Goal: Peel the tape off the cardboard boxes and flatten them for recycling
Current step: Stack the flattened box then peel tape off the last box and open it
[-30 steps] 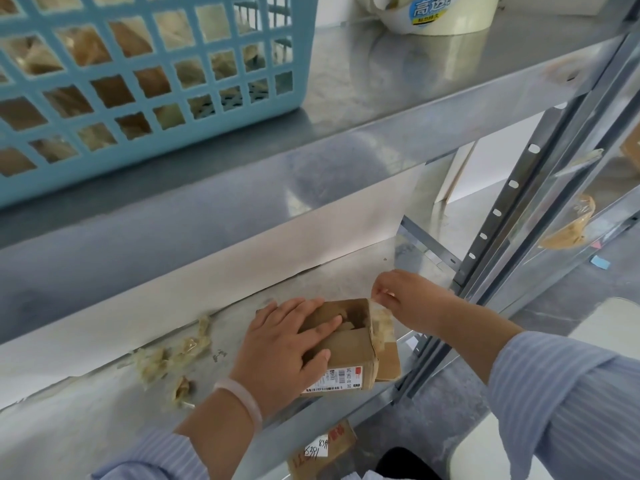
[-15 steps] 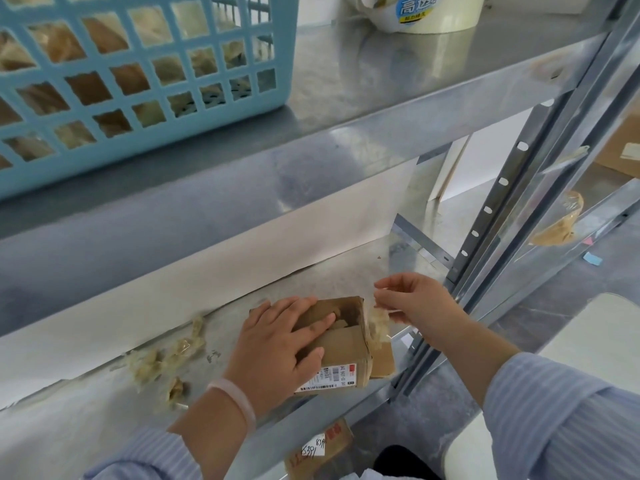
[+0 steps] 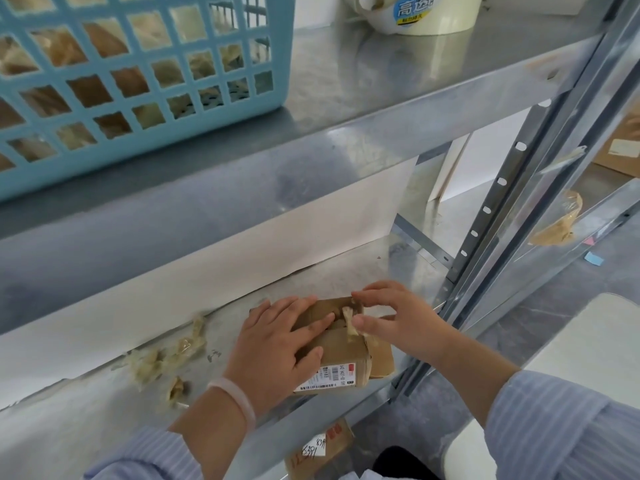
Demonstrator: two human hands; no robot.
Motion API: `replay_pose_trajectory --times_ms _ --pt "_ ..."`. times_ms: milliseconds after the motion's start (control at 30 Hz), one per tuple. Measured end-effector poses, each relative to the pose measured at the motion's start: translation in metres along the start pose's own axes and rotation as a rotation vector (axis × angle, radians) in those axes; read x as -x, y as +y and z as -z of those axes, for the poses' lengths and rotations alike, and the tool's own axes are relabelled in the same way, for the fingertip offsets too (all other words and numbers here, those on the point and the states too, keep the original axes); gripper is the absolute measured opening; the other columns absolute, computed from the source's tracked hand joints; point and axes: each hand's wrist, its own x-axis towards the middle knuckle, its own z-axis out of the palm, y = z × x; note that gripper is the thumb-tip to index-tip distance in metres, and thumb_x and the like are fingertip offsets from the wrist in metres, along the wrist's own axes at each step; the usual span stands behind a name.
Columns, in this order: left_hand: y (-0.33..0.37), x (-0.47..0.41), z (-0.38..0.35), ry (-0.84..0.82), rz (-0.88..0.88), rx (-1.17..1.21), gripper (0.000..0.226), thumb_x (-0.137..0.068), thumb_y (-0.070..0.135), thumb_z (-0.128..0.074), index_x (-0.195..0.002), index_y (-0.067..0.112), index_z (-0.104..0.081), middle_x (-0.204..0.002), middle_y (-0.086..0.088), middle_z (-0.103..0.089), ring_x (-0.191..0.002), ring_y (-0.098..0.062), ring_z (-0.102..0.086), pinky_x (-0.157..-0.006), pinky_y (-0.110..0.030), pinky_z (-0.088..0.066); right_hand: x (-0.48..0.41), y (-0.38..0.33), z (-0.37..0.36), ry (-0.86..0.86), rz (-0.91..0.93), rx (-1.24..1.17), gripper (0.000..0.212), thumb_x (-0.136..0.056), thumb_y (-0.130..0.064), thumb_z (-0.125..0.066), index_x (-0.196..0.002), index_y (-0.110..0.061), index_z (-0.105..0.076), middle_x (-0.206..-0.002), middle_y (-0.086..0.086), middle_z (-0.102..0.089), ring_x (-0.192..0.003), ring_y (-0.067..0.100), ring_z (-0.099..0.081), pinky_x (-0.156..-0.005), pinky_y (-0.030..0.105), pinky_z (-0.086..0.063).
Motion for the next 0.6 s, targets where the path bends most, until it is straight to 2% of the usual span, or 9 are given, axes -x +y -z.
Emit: replay_pose_trajectory --times_ms 67,100,167,233,267,400,500,600 --pt "0.000 0.000 0.000 0.000 0.002 -0.002 0.052 -0.090 0.056 -0.027 -0.140 0.049 -0.041 -0.150 0.012 -0.038 -0.137 -0.017 -0.034 -0.113 -0.049 -0.025 0.004 -0.003 -0.002 -0.024 -0.002 0.001 0.091 -0.054 -0.076 -0.065 -0.131 -0.028 -0.057 -0.132 -0.013 -0.043 -0.112 0.006 -0.054 -0.097 0.029 -0.051" --pt "0.000 0.000 0.000 0.002 0.004 0.001 0.052 -0.089 0.056 -0.027 -0.139 0.049 -0.042 -0.150 0.012 -0.038 -0.137 -0.018 -0.035 -0.113 -0.049 -0.025 0.006 -0.002 -0.004 -0.026 0.005 0.048 0.092 -0.055 -0.076 -0.067 -0.133 -0.029 -0.054 -0.131 -0.014 -0.043 -0.113 0.006 -0.053 -0.097 0.028 -0.050" --pt "0.001 0.001 0.000 0.000 0.003 0.002 0.053 -0.090 0.056 -0.026 -0.140 0.049 -0.041 -0.150 0.011 -0.038 -0.137 -0.018 -0.034 -0.113 -0.049 -0.024 0.007 -0.001 -0.008 0.036 0.021 0.136 0.069 -0.064 -0.063 -0.075 -0.124 -0.036 -0.056 -0.123 -0.017 -0.048 -0.107 0.003 -0.055 -0.094 0.025 -0.051" --pt "0.001 0.001 0.000 0.001 0.004 0.000 0.053 -0.090 0.056 -0.025 -0.140 0.050 -0.039 -0.151 0.012 -0.036 -0.138 -0.017 -0.032 -0.114 -0.048 -0.023 0.008 0.000 -0.011 0.180 0.024 0.093 0.037 -0.073 -0.044 -0.080 -0.104 -0.041 -0.061 -0.109 -0.019 -0.055 -0.094 0.000 -0.059 -0.086 0.021 -0.054" --pt "0.001 0.000 0.000 0.003 0.006 0.001 0.053 -0.089 0.056 -0.025 -0.140 0.050 -0.039 -0.151 0.012 -0.036 -0.138 -0.017 -0.032 -0.114 -0.048 -0.023 0.008 0.000 -0.013 0.237 0.023 0.047 0.028 -0.074 -0.038 -0.081 -0.096 -0.040 -0.063 -0.102 -0.017 -0.058 -0.089 -0.001 -0.061 -0.082 0.020 -0.054" --pt "0.001 0.000 0.001 0.001 0.004 0.006 0.053 -0.090 0.056 -0.025 -0.140 0.050 -0.039 -0.152 0.012 -0.035 -0.138 -0.017 -0.032 -0.113 -0.049 -0.024 0.006 -0.001 -0.016 0.293 -0.019 -0.016 0.015 -0.075 -0.038 -0.081 -0.081 -0.040 -0.067 -0.083 -0.015 -0.066 -0.076 -0.004 -0.062 -0.069 0.012 -0.052" --pt "0.000 0.001 -0.001 0.001 0.007 0.009 0.052 -0.090 0.056 -0.025 -0.140 0.051 -0.038 -0.152 0.013 -0.034 -0.138 -0.016 -0.031 -0.113 -0.049 -0.024 0.003 0.004 -0.013 0.257 -0.124 -0.174 0.016 -0.074 -0.029 -0.083 -0.082 -0.030 -0.070 -0.079 -0.006 -0.071 -0.073 0.006 -0.066 -0.069 0.020 -0.056" --pt "-0.001 0.001 -0.002 0.000 0.007 0.004 0.051 -0.091 0.055 -0.025 -0.140 0.052 -0.037 -0.152 0.014 -0.034 -0.139 -0.015 -0.030 -0.114 -0.049 -0.023 0.001 0.010 -0.010 0.216 -0.251 -0.498 0.022 -0.074 -0.004 -0.078 -0.091 -0.014 -0.069 -0.087 0.010 -0.072 -0.072 0.016 -0.070 -0.066 0.026 -0.057"
